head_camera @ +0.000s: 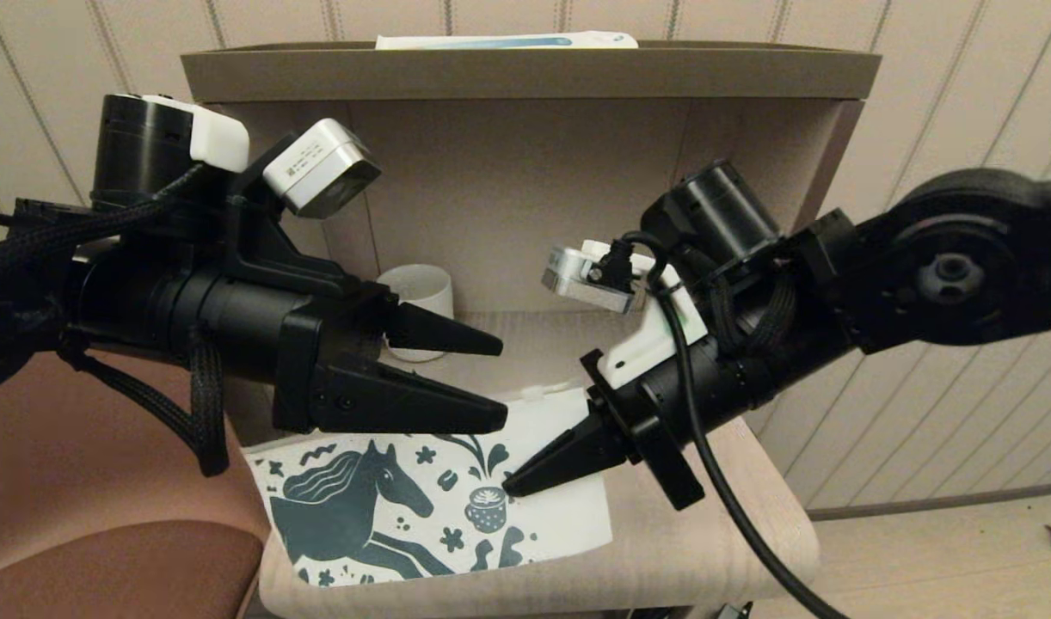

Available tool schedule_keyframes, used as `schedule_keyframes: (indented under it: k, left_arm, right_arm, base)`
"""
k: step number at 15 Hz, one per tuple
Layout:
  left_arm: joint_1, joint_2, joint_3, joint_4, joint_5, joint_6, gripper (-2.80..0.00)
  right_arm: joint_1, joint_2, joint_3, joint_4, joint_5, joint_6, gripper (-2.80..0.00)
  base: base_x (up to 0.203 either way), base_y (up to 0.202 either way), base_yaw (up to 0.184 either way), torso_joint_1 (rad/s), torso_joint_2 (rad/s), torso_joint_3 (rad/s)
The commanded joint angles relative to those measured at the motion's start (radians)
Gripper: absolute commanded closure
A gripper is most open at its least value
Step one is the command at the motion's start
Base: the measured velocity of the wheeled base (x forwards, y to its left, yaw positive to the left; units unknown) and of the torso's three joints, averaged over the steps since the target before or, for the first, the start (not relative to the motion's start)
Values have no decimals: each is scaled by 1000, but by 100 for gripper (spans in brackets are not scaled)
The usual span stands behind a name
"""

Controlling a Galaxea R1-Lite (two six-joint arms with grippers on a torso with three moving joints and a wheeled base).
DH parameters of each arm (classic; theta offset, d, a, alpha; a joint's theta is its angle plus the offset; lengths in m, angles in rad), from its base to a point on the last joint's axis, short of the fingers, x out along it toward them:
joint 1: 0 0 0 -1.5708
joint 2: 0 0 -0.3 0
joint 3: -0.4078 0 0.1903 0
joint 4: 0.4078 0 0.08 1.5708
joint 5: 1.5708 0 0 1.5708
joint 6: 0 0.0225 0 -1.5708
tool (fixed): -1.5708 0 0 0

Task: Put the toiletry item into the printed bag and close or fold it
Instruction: Close the strorage bag and place it on the desk

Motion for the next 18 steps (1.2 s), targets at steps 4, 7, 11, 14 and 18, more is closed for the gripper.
schedule_keyframes:
  k: [4, 7, 11, 14, 18]
  left_arm:
    - [-1, -3, 16, -7, 6, 15, -280]
    - [-5, -14, 10, -2, 4, 5, -280]
    - [-9, -14, 4, -1, -5, -6, -280]
    - [-10, -16, 5, 0, -8, -6, -280]
    - [-10, -17, 15, -5, -3, 0, -280]
  right_arm:
    - [-6, -7, 41, -70, 83, 33, 0]
    - [-4, -5, 26, -86, 84, 52, 0]
    - [-2, -5, 23, -86, 89, 61, 0]
    - [-3, -6, 31, -86, 112, 61, 0]
    - [1, -8, 31, -87, 112, 68, 0]
  base:
    - [0, 0, 0, 0, 0, 0]
    - [0, 0, 0, 0, 0, 0]
    - [0, 0, 0, 0, 0, 0]
    - [0, 0, 0, 0, 0, 0]
    - [0, 0, 0, 0, 0, 0]
